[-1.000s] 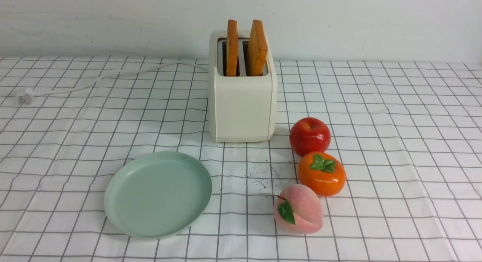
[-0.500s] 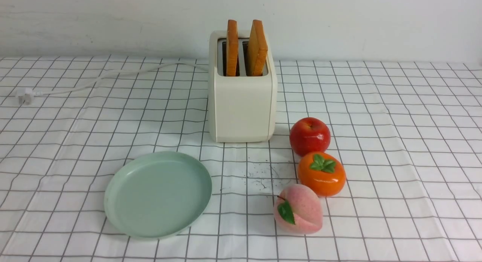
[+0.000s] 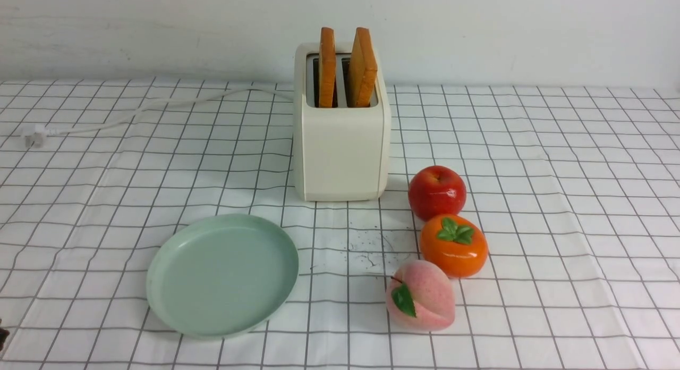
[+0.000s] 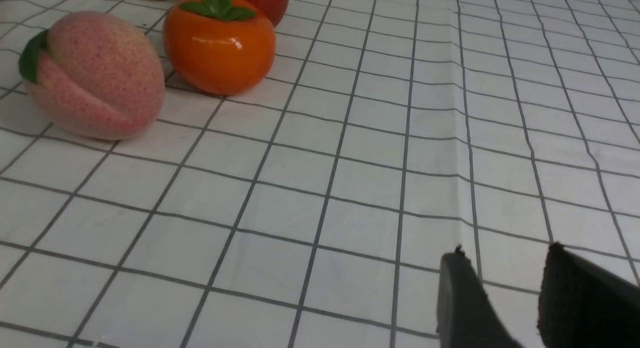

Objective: Take toasted bread from bread machine on white checkered table place on plate.
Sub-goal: 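Reach for a toast slice standing in the toaster with the left gripper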

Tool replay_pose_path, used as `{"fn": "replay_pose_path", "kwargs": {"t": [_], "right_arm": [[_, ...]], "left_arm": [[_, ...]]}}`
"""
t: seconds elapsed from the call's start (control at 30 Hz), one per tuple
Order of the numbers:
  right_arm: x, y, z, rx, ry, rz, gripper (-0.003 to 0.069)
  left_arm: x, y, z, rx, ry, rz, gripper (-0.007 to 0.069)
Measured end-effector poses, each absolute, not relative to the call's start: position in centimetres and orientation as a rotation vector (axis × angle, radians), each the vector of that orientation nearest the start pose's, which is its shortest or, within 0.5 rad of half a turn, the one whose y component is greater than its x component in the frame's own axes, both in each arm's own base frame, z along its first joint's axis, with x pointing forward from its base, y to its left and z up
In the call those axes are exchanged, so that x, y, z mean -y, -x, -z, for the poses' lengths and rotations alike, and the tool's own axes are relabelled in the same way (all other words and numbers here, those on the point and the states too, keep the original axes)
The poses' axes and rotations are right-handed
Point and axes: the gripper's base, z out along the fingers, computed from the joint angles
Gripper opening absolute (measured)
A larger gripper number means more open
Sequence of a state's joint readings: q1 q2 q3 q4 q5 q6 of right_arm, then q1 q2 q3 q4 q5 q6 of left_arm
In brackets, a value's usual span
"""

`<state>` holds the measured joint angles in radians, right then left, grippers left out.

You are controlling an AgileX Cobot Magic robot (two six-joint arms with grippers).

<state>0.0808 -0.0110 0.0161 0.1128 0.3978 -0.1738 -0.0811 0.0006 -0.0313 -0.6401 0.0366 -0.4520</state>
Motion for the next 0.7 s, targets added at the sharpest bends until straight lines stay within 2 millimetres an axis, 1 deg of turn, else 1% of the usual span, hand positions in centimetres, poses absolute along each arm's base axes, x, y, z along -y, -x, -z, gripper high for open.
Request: {"fn": "replay_pose_path", "kwargs": {"t": [0.07, 0.1, 0.13, 0.17, 0.23, 0.27, 0.3, 0.33, 0.37, 0.4, 0.43, 0.53, 0.57, 0.6, 0.63, 0.67, 0.7], "right_arm": [[-0.8, -5.1, -17.3, -1.876, 0.171, -0.049, 0.0240], [-0.8, -5.1, -17.3, -1.876, 0.171, -0.049, 0.0240], [-0.8, -5.1, -17.3, -1.876, 0.171, -0.049, 0.0240], [-0.8, -5.1, -17.3, -1.876, 0.171, -0.049, 0.0240], [-0.8, -5.1, -17.3, -1.876, 0.171, -0.049, 0.0240], [-0.8, -5.1, -17.3, -1.876, 0.171, -0.049, 0.0240], [-0.8, -5.1, -17.3, -1.876, 0.171, -0.049, 0.0240], [-0.8, -5.1, -17.3, -1.876, 0.171, -0.049, 0.0240], [-0.8, -5.1, -17.3, -1.876, 0.171, -0.049, 0.0240], [-0.8, -5.1, -17.3, -1.876, 0.171, -0.049, 0.0240], [-0.8, -5.1, -17.3, -1.876, 0.171, -0.049, 0.0240], [-0.8, -5.1, -17.3, -1.876, 0.171, -0.049, 0.0240], [-0.8, -5.1, -17.3, -1.876, 0.171, -0.049, 0.0240], [-0.8, -5.1, -17.3, -1.876, 0.171, -0.049, 0.0240], [-0.8, -5.1, -17.3, -1.876, 0.171, -0.049, 0.0240], [-0.8, -5.1, -17.3, -1.876, 0.171, -0.049, 0.0240], [-0.8, -5.1, -17.3, -1.876, 0.171, -0.049, 0.0240]], "left_arm": [[1.2, -5.5, -23.8, -1.478, 0.666, 0.927, 0.0066], [1.2, -5.5, -24.1, -1.478, 0.659, 0.923, 0.0066], [1.8, -5.9, -25.5, -1.596, 0.585, 0.871, 0.0007], [2.2, -6.4, -26.5, -1.732, 0.508, 0.811, -0.0013], [2.8, -7.8, -28.3, -1.916, 0.417, 0.734, -0.0013], [2.8, -7.7, -28.1, -1.932, 0.406, 0.726, -0.0013], [3.1, -9.3, -29.4, -2.066, 0.343, 0.671, -0.0013], [3.4, -10.5, -30.0, -2.174, 0.289, 0.629, -0.0013], [3.5, -11.7, -30.5, -2.241, 0.251, 0.598, -0.0013], [3.5, -12.0, -30.7, -2.246, 0.245, 0.592, -0.0013], [3.7, -14.1, -31.3, -2.326, 0.193, 0.558, -0.0013], [4.1, -18.3, -32.4, -2.383, 0.163, 0.545, -0.0013], [4.1, -18.5, -32.5, -2.385, 0.160, 0.544, -0.0013], [4.5, -20.5, -33.2, -2.391, 0.139, 0.545, -0.0013], [4.8, -21.2, -33.8, -2.379, 0.117, 0.546, -0.0013], [5.6, -22.6, -34.3, -2.378, 0.079, 0.545, -0.0013], [6.4, -23.5, -34.9, -2.367, 0.040, 0.547, -0.0013]]}}
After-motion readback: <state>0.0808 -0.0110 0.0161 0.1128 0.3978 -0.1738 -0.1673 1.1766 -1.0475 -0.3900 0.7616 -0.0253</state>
